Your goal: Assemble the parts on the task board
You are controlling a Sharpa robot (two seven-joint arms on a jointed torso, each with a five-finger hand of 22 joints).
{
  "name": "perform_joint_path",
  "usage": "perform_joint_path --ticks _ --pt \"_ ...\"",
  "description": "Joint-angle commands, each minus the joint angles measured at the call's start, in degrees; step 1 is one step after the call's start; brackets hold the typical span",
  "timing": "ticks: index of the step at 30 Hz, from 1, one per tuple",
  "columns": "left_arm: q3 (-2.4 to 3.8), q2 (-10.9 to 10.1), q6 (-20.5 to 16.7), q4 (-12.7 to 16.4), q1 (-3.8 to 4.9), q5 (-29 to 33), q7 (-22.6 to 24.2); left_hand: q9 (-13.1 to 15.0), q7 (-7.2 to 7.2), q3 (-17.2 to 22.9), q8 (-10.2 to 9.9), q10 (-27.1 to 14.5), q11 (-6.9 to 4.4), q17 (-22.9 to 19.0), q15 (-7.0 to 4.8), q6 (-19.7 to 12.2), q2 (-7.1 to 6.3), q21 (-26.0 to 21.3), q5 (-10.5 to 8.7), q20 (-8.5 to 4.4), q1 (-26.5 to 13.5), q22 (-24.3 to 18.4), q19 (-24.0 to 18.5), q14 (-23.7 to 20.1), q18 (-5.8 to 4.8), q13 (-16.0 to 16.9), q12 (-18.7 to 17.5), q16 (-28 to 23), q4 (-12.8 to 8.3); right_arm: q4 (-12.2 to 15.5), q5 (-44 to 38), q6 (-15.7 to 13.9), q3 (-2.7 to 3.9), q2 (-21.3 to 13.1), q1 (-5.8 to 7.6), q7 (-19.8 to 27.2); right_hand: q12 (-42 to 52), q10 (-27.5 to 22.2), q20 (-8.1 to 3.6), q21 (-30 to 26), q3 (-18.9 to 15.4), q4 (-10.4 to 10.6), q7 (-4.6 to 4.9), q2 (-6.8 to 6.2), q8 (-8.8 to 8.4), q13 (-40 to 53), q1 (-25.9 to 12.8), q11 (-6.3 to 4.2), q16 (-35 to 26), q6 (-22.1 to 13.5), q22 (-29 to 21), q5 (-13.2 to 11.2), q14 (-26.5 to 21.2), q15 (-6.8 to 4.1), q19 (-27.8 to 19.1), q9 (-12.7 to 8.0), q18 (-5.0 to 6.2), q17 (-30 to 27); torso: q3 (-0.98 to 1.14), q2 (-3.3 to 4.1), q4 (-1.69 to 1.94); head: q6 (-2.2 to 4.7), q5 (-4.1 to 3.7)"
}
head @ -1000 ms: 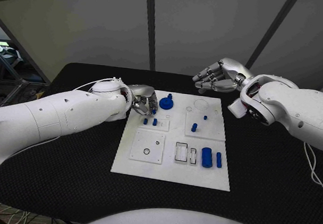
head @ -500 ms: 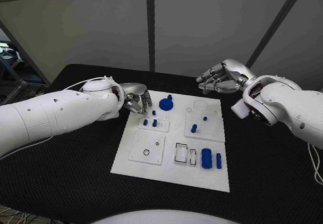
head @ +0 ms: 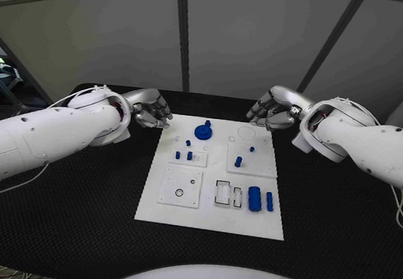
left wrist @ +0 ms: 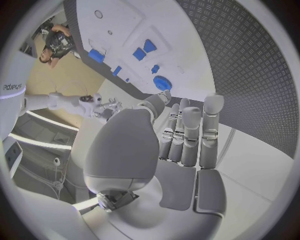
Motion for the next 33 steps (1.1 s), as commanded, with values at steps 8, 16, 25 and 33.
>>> perform_joint_path --ticks 8,16,25,33 --pt "0.23 -6.62 -4.25 8.41 0.14 41.64 11.45 -0.66 0.80 0.39 0.84 -1.02 0.55 -10.93 0.45 0.66 1.08 -9.96 -0.19 0.21 0.47 -5.65 -4.30 -5.66 1.95 0.02 0.90 -11.02 -0.43 3.24 -23.55 0.87 -0.40 -1.42 -2.42 -7.58 -2.78 -2.55 0.54 13.83 1.56 0.62 0.59 -1.56 -1.37 -0.38 -2.58 0.68 18.66 -1.43 15.39 -1.21 3.14 0.22 4.35 -0.30 -2.08 14.76 -0.12 -0.01 0.07 0.20 -1.49" --pt "0.25 -9.10 -2.62 12.91 0.06 52.52 16.51 -0.80 0.81 -0.08 0.89 -1.10 0.61 -11.36 0.55 0.53 0.93 -10.64 -0.17 0.31 0.08 -6.17 -4.48 -5.91 1.92 0.05 1.12 -11.69 -0.32 3.90 -26.62 -0.31 -0.45 -1.72 -4.15 -8.81 -3.36 -5.50 1.71 20.85 2.69 1.08 1.74 -2.81 -1.17 -0.42 -3.40 1.87 28.18 -3.17 23.34 -1.44 2.95 1.04 6.49 -0.24 -3.15 22.16 -0.08 0.03 -0.08 0.48 -1.33" --pt "0.25 -9.63 -2.53 14.61 0.04 54.83 17.91 -0.82 0.87 -0.11 0.96 -1.13 0.64 -11.49 0.56 0.58 1.06 -10.85 -0.13 0.32 0.17 -6.34 -4.51 -5.98 1.93 0.06 1.20 -11.88 -0.38 2.61 -26.94 -0.18 -0.47 -0.33 -5.38 -8.44 -3.21 -5.92 2.00 22.56 3.59 0.90 1.72 -2.89 -1.14 -0.45 -3.08 1.94 30.76 -3.29 25.19 -1.33 2.63 1.03 6.55 -0.18 -3.29 24.00 0.04 0.11 -0.04 0.19 -1.05" --pt "0.25 -9.73 -2.76 14.99 0.03 55.07 18.24 -0.84 0.93 -0.10 1.01 -1.15 0.66 -11.59 0.57 0.61 1.18 -11.00 -0.10 0.32 0.31 -6.46 -4.51 -6.03 1.94 0.07 1.26 -12.02 -0.47 0.36 -26.97 0.81 -0.46 1.21 -6.00 -8.22 -2.93 -5.81 2.11 25.01 5.29 0.30 1.81 -2.44 -1.01 -0.43 -2.22 1.93 33.76 -2.98 27.99 -1.63 2.65 1.06 7.29 -0.09 -3.66 26.34 0.03 0.11 0.01 0.19 -1.20"
